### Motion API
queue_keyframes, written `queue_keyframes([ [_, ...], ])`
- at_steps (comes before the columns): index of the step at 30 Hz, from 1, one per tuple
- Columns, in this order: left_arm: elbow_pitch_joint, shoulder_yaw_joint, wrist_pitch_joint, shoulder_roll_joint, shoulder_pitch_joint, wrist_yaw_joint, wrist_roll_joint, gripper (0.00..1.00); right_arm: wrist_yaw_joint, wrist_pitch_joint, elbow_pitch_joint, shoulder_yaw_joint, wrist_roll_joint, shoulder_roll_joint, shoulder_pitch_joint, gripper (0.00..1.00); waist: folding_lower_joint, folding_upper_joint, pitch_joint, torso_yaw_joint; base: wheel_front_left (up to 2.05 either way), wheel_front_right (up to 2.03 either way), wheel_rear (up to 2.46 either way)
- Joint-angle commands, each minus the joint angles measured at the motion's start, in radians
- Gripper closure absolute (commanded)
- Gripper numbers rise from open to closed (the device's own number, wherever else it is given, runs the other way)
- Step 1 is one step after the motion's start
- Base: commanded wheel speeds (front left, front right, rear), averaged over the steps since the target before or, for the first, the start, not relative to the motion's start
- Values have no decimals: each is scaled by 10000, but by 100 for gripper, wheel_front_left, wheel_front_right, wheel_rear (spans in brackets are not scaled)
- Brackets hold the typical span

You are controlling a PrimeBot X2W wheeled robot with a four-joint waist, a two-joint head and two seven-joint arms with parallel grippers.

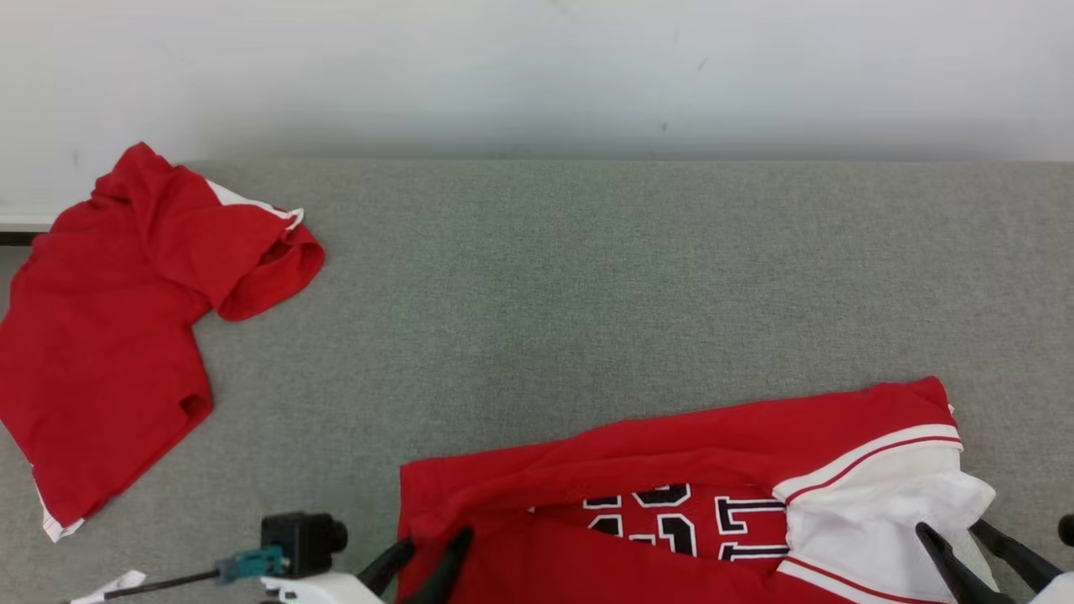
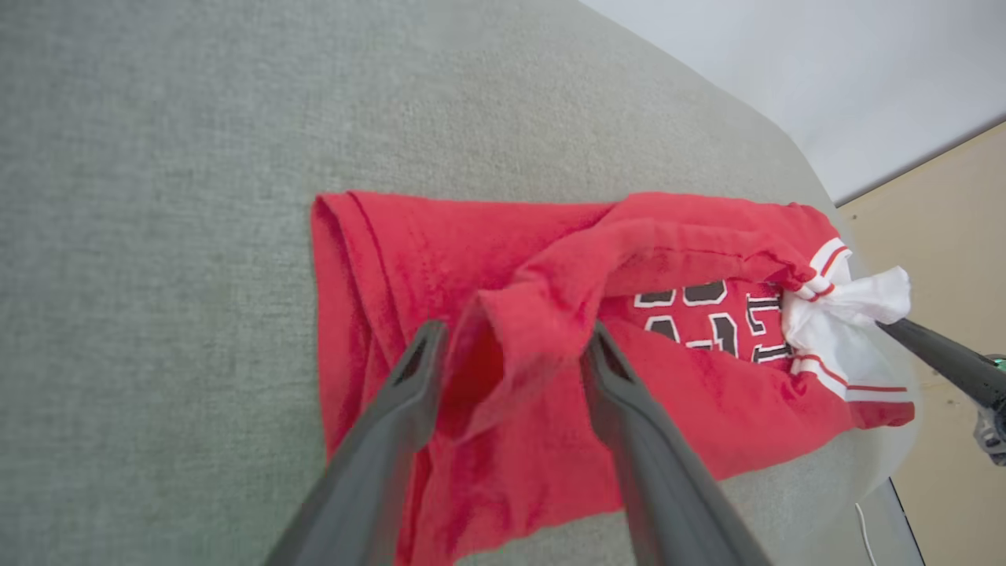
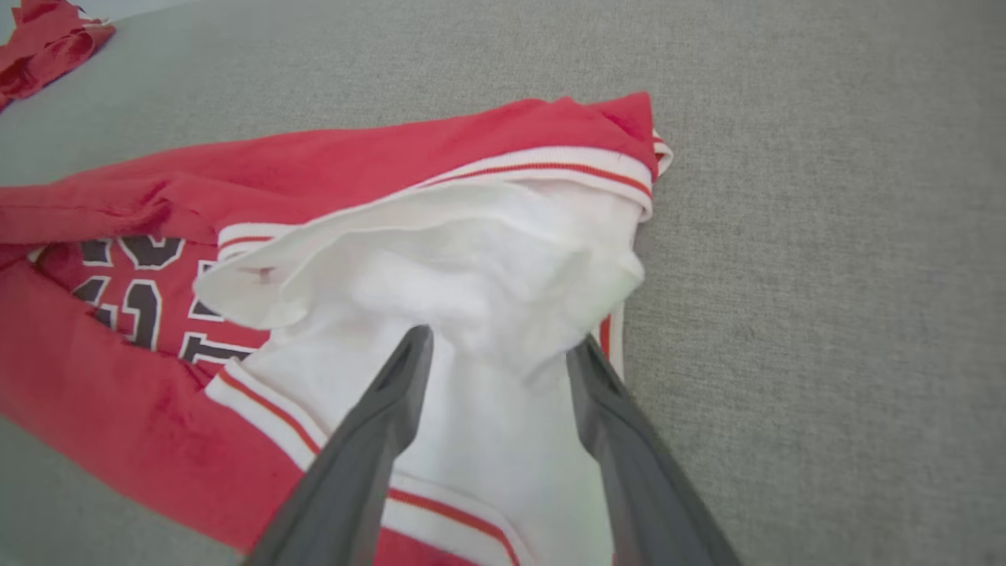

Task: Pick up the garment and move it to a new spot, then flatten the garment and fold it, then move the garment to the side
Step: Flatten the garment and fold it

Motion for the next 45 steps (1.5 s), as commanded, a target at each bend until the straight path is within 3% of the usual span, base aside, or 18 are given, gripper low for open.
queue_keyframes([
  [1, 96, -35, -41, 126, 248, 90, 188, 0, 6, 149, -36, -58, 103, -229, 237, 0, 1, 0, -92, -34, 0, 0, 0],
  [5, 103, -40, -475, 355, 604, 354, 546, 0, 6, 565, -338, -492, 433, -491, 613, 0, 1, 0, -233, -74, 0, 0, 0],
  [8, 63, 290, -1291, 459, 862, 816, 913, 0, 6, 795, -665, -1147, 663, -608, 861, 0, 1, 0, -302, -119, 0, 0, 0],
  [12, -147, 1208, -1848, 191, 1339, 1227, 1650, 0, 6, 1085, -983, -2201, 672, -500, 1011, 0, 1, 0, -366, -98, 0, 0, 0],
  [16, -684, 2467, -1858, -449, 1837, 1338, 3237, 0, 6, 1566, -1025, -2873, 155, -120, 676, 0, 1, 0, -381, -17, 0, 0, 0],
  [21, -730, 3578, -1859, -1310, 2349, 933, 4723, 0, 6, 2167, -629, -3028, -781, 725, -35, 0, 1, 0, -268, 134, 0, 0, 0],
  [27, -327, 4501, -1860, -2221, 2591, 44, 5755, 0, 6, 2673, 472, -2823, -1805, 1656, -727, 0, 1, 0, -29, 438, 0, 0, 0],
  [37, 146, 5893, -1861, -3069, 3039, -1088, 6850, 0, 4, 2991, 1761, -2831, -2407, 2039, -551, 0, 1, 0, 101, 783, 0, 0, 0],
  [45, 200, 6769, -1861, -3748, 3262, -1689, 7483, 0, -2, 3856, 1700, -2359, -1959, 2196, -99, 0, 1, 0, 48, 727, 0, 0, 0],
])
